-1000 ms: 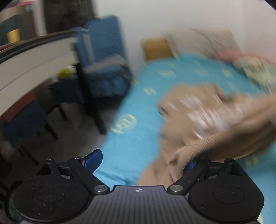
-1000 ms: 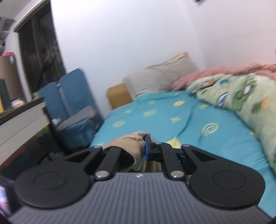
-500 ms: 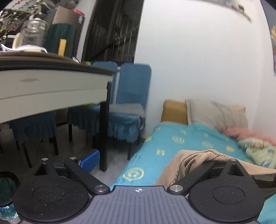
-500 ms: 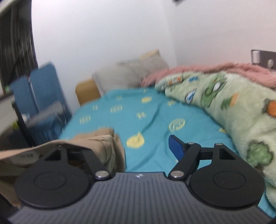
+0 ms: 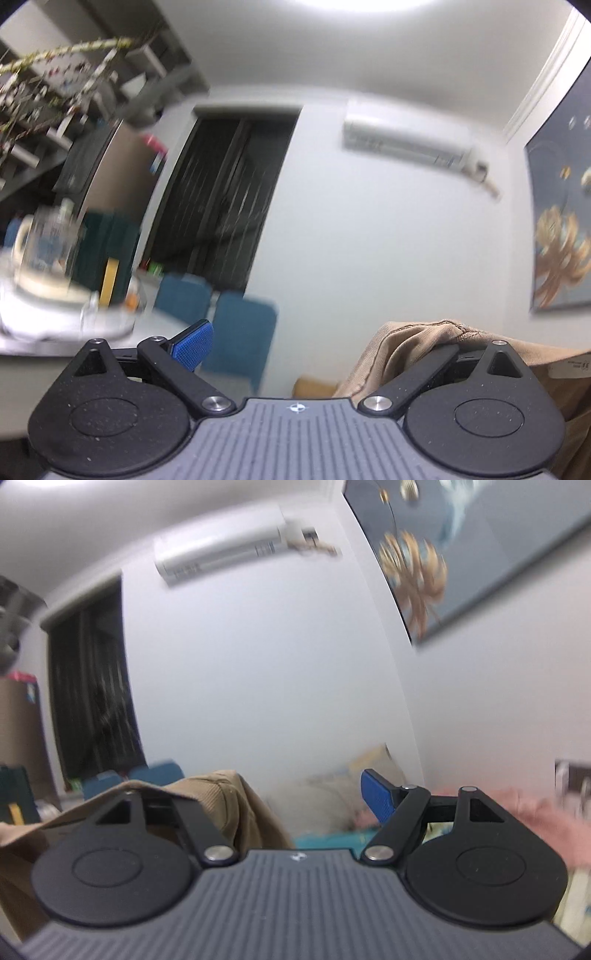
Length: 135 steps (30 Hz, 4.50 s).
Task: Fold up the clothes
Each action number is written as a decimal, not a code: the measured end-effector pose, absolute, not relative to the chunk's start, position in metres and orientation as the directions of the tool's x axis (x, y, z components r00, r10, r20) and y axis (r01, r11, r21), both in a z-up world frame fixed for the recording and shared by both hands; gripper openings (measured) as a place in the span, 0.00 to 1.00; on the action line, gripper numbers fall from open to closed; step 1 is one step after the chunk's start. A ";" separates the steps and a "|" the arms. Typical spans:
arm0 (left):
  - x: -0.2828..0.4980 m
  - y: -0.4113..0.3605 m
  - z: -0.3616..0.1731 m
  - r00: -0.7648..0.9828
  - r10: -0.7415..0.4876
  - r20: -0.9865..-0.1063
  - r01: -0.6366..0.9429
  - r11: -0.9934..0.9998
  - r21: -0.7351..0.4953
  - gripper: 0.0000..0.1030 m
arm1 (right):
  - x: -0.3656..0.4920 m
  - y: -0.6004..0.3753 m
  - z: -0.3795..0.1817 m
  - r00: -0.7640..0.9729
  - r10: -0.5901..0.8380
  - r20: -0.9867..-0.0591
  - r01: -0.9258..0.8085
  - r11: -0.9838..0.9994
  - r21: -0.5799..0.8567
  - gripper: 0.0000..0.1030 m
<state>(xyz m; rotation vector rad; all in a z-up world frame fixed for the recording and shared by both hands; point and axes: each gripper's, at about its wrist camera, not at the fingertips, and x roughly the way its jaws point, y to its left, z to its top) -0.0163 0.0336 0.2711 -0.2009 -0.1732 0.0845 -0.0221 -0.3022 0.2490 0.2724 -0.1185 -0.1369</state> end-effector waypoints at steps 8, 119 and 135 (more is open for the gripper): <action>-0.104 0.025 0.390 0.979 0.063 0.191 -0.028 0.983 -0.182 0.99 | -0.058 -0.306 0.298 0.981 -0.145 0.131 0.114 0.968 0.222 0.75; 0.504 0.068 -0.089 0.746 0.316 -0.587 -0.366 0.930 0.036 0.03 | 0.210 -0.371 -0.126 0.759 0.094 -0.644 0.327 0.800 0.503 0.77; 0.432 0.017 -0.125 0.706 0.033 -0.707 -0.118 0.990 -0.072 0.70 | 0.226 -0.347 -0.113 0.833 -0.049 -0.551 0.233 0.935 0.269 0.76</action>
